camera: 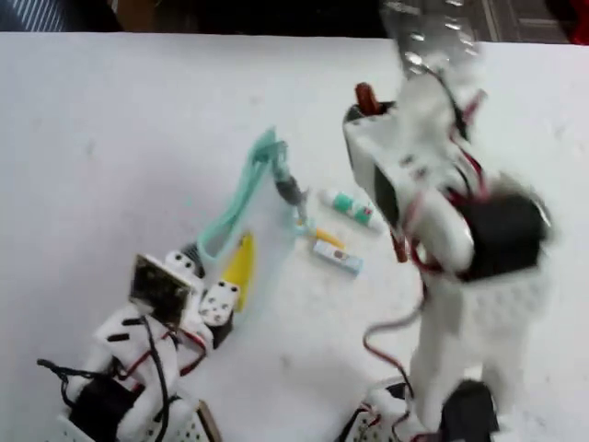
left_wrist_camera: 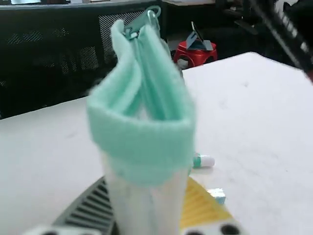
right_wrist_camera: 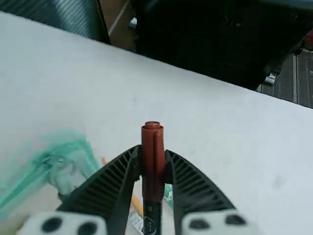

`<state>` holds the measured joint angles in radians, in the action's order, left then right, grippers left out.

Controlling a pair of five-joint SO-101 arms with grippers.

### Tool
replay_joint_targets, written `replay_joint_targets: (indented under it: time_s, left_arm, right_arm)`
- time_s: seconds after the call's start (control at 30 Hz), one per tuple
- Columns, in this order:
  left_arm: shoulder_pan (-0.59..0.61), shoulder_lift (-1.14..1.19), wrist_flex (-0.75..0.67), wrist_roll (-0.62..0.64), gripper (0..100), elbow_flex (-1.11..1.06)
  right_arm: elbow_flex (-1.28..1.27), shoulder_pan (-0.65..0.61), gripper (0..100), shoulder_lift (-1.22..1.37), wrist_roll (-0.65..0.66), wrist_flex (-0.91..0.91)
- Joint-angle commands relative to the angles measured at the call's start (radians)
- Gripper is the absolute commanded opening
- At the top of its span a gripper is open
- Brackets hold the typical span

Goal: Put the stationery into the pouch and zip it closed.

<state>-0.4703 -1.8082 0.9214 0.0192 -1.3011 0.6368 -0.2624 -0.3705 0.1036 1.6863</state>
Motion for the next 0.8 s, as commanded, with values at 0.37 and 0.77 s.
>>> replay_joint_targets:
  time_s: [0.37,0.77]
  left_arm:
    - [-0.013,-0.016,0.04,-0.003,19,-0.008]
    - [-0.015,-0.016,0.043,0.0,20,-0.014]
  right_arm:
    - [0.041,-0.162,1.6,-0.246,-0.046,-0.148]
    - [-0.08,-0.433,1.9,-0.242,-0.049,-0.228]
